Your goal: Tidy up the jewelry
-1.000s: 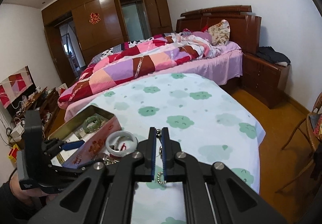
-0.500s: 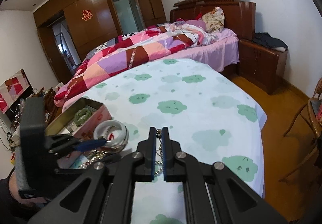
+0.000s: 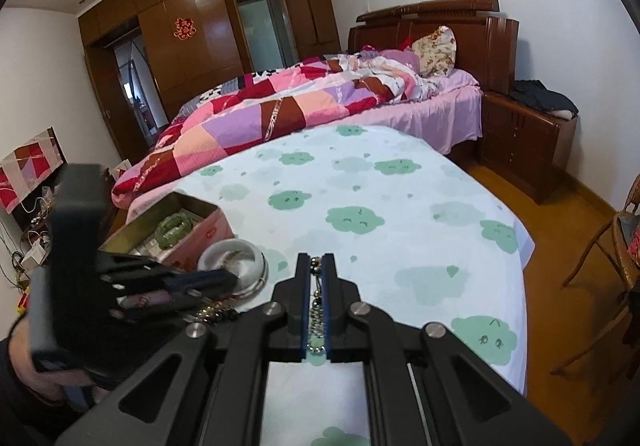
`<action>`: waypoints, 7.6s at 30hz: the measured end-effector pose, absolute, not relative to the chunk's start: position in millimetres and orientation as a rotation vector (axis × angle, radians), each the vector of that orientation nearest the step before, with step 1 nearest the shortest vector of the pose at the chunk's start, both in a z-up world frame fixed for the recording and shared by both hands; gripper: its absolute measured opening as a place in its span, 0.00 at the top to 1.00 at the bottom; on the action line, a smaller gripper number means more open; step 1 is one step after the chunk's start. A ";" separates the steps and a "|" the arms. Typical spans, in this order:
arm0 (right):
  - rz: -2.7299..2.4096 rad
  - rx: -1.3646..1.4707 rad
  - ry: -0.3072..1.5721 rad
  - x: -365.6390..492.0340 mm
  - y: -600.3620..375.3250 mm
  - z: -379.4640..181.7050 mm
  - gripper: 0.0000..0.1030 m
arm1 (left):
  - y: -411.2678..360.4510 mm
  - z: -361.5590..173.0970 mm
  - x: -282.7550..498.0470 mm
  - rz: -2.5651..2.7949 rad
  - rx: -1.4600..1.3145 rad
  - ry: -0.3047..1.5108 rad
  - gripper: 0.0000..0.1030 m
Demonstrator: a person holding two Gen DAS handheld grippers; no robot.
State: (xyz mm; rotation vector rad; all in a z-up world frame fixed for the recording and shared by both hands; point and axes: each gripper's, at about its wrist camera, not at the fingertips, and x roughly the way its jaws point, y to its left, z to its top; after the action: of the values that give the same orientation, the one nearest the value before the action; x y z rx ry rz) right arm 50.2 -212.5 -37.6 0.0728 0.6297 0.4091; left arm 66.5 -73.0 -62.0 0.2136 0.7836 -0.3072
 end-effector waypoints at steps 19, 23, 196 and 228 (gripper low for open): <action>0.544 0.025 0.550 44.8 -165.3 15.7 0.93 | 14.9 37.2 43.1 -0.280 0.002 0.576 0.98; 0.570 0.006 0.531 47.6 -152.3 27.8 0.93 | 32.4 49.4 43.9 -0.253 -0.009 0.547 0.98; 0.424 -0.061 0.705 89.0 -171.6 -64.2 0.85 | -39.2 -1.5 75.4 -0.313 0.074 0.682 1.00; 0.639 -0.166 0.585 71.2 -77.1 1.2 0.86 | 74.0 10.6 58.1 -0.129 -0.056 0.621 1.00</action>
State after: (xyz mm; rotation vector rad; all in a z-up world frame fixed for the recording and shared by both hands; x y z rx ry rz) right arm 71.2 -77.1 1.2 -0.1664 0.5853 0.6385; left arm 58.1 74.0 10.6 -0.0556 0.6211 -0.1286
